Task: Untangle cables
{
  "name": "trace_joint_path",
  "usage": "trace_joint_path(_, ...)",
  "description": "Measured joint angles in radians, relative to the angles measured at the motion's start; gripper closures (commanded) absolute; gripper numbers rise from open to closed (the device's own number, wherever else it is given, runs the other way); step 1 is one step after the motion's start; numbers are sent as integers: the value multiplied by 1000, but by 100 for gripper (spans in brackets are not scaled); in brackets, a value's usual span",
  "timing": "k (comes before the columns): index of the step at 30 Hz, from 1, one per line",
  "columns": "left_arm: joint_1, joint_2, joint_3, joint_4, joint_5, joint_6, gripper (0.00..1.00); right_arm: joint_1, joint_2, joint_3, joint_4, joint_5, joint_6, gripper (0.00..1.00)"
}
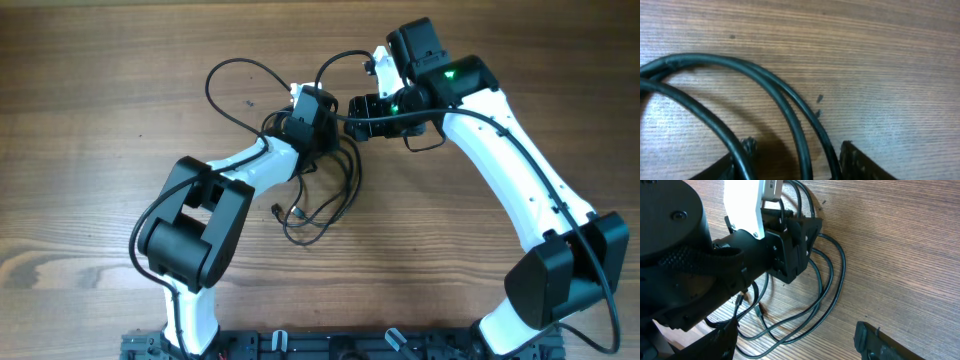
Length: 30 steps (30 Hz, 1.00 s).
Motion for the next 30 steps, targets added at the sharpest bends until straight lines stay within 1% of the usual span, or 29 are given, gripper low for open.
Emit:
trace_joint_path(1,0,1,0,3,0,0,59,0,0,0,1,0,0,23)
trace_joint_path(2,0,2,0,10,0,-1,61,0,0,0,3,0,0,23)
trace_joint_path(3,0,3,0,16,0,-2,66,0,0,0,6,0,0,22)
trace_joint_path(4,-1,5,0,27,0,-1,78,0,0,0,8,0,0,22)
trace_joint_path(5,-1,7,0,31,0,1,86,0,0,0,8,0,0,22)
trace_joint_path(6,-1,9,0,34,1,0,93,0,0,0,8,0,0,22)
trace_joint_path(7,-2,10,0,35,2,-5,96,0,0,0,8,0,0,23)
trace_joint_path(11,0,0,0,25,7,-20,96,0,0,0,11,0,0,23)
trace_joint_path(13,19,-50,-2,-16,42,-35,96,0,0,0,17,0,0,22)
trace_joint_path(14,33,-78,-2,-35,68,-39,96,0,0,0,21,0,0,23)
trace_joint_path(17,113,-229,-2,-145,230,-60,96,0,0,0,42,-16,0,22)
trace_joint_path(18,121,-241,-2,-150,244,-71,96,0,0,0,51,-29,0,23)
trace_joint_path(19,164,-312,-1,-192,321,-76,96,0,0,0,56,-40,-2,22)
trace_joint_path(21,237,-386,3,-331,497,-86,96,0,0,0,80,-90,-21,23)
trace_joint_path(23,297,-410,3,-400,636,-88,96,1,0,0,95,-146,-69,23)
trace_joint_path(24,317,-412,3,-429,683,-88,96,1,0,0,99,-173,-104,23)
trace_joint_path(26,379,-411,0,-513,829,-79,96,7,0,0,105,-270,-218,23)
trace_joint_path(30,445,-411,0,-572,1032,-52,96,33,0,0,112,-409,-392,23)
